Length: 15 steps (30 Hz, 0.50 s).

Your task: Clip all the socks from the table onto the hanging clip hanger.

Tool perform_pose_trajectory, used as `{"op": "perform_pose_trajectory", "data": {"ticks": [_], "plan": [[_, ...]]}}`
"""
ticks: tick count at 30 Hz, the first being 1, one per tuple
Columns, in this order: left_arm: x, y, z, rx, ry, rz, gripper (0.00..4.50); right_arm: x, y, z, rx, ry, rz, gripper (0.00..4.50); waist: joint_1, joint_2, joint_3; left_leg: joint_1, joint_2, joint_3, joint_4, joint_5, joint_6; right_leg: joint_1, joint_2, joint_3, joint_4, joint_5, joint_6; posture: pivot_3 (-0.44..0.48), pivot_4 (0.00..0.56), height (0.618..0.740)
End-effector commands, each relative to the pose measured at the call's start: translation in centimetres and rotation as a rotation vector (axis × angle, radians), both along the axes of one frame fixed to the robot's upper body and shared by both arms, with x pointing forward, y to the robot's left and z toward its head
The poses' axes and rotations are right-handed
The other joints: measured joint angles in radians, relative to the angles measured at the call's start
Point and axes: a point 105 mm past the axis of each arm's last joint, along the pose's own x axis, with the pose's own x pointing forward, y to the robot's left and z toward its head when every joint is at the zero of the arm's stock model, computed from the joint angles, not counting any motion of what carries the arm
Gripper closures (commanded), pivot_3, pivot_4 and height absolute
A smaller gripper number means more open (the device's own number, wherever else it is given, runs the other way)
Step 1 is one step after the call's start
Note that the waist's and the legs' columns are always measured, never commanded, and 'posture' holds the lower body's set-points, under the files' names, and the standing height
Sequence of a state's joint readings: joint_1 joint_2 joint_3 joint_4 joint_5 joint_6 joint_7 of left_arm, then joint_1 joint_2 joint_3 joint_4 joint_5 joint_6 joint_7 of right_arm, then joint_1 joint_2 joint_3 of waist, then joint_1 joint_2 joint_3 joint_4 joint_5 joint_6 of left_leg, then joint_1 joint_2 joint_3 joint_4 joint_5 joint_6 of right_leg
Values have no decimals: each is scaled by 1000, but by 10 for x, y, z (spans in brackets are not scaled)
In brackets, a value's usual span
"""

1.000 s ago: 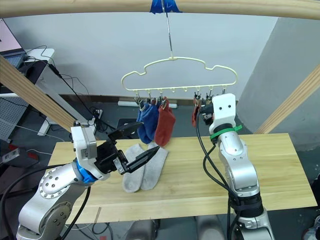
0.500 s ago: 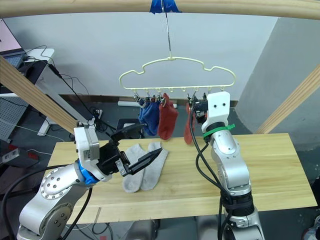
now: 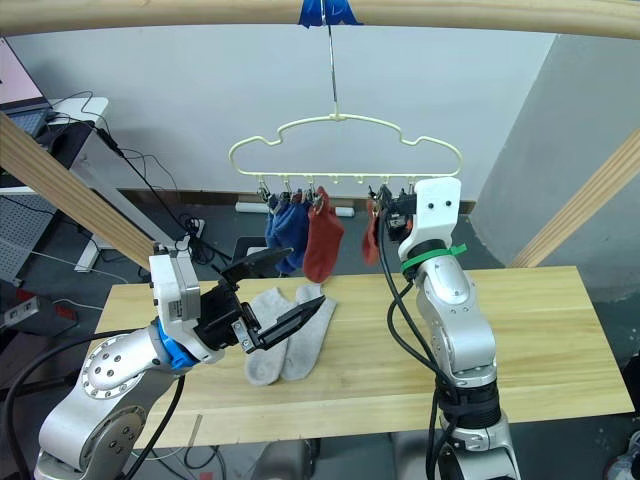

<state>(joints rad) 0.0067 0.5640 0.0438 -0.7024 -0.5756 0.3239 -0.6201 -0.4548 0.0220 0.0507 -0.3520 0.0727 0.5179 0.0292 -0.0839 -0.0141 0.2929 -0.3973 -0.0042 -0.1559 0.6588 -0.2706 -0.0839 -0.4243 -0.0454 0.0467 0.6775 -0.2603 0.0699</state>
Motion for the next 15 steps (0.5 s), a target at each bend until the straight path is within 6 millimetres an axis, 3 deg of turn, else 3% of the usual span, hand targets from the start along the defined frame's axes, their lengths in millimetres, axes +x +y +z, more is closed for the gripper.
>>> {"op": "perform_pose_trajectory", "data": {"ticks": [1,15], "plan": [[-8,-6,7,-4,-37,-28,0,1,2,8,35,-18,8,1969,0,0,0,0,0,0,0,0,0,0,0,0,0,0,0,-57,257,740],[-9,-8,6,-8,-33,-27,0,7,6,2,98,39,26,1969,0,0,0,0,0,0,0,0,0,0,0,0,0,0,0,-52,270,740]]}}
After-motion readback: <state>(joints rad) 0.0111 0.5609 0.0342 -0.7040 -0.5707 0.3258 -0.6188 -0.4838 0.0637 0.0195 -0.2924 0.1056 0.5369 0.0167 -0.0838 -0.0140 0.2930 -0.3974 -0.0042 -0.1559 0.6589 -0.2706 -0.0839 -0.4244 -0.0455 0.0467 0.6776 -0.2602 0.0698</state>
